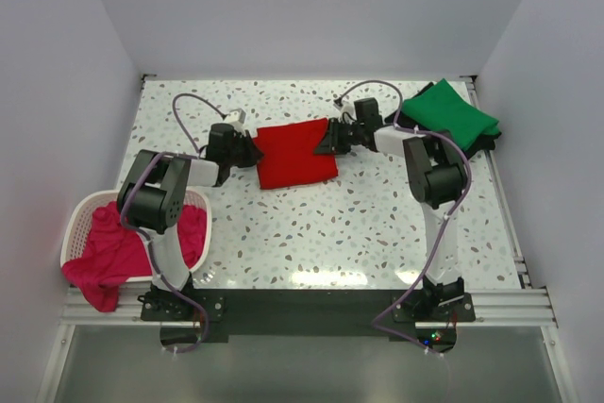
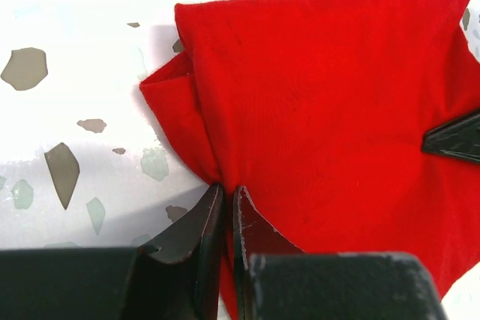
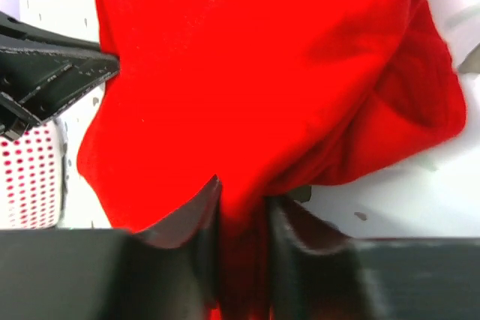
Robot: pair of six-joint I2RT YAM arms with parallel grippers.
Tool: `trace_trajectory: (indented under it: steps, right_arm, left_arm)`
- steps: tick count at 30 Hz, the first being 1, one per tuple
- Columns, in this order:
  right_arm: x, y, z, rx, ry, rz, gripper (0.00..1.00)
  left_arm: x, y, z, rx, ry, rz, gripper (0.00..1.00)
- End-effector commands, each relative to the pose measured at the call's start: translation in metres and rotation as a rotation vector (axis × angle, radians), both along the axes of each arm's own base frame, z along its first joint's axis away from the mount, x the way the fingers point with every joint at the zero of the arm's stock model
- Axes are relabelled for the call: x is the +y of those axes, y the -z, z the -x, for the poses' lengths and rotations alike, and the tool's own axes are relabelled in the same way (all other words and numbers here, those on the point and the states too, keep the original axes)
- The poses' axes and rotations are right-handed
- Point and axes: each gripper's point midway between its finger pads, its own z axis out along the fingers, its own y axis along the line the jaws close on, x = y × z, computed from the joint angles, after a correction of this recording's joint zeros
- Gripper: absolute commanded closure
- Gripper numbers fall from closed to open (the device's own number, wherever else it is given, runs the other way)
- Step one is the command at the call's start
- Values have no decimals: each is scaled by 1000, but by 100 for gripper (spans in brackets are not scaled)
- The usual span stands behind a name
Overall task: Fold and stack the t-shirts
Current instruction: Neatly place the folded tshirt to the corner
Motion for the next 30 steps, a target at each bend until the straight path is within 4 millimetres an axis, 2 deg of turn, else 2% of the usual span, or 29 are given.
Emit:
trace_trajectory:
  steps: [1, 3, 5, 7, 8, 10, 11, 14, 17, 30]
  right_arm:
    - [0, 40, 25, 123, 9, 55, 79]
    - [3, 36, 24, 119, 7, 42, 92]
    - [4, 33, 22, 109, 13, 40, 100]
    - [2, 30, 20, 104, 20, 46, 100]
    - [2, 28, 20, 99, 20, 53, 100]
    - [-4, 21, 16, 90, 43, 80, 100]
    - [-5, 19, 14, 82, 50, 92, 100]
    - [-16, 5, 4, 62, 82, 128, 100]
    - [-36, -5, -9, 47, 137, 195, 100]
    - [-121, -72, -71, -37, 308, 363, 100]
  left_arm:
    - [-6, -2, 4, -7, 31, 35, 87]
    - [-6, -3, 4, -14, 32, 45, 87]
    - [-8, -4, 4, -13, 41, 54, 85]
    - [-9, -5, 5, -13, 45, 54, 79]
    - [-8, -7, 5, -18, 43, 53, 67]
    - [-6, -15, 4, -35, 36, 51, 55]
    - [-6, -18, 4, -40, 35, 51, 46]
    - [-3, -28, 5, -58, 23, 45, 33]
    - [2, -33, 6, -68, 10, 41, 30]
    - [16, -20, 5, -43, -17, 47, 27]
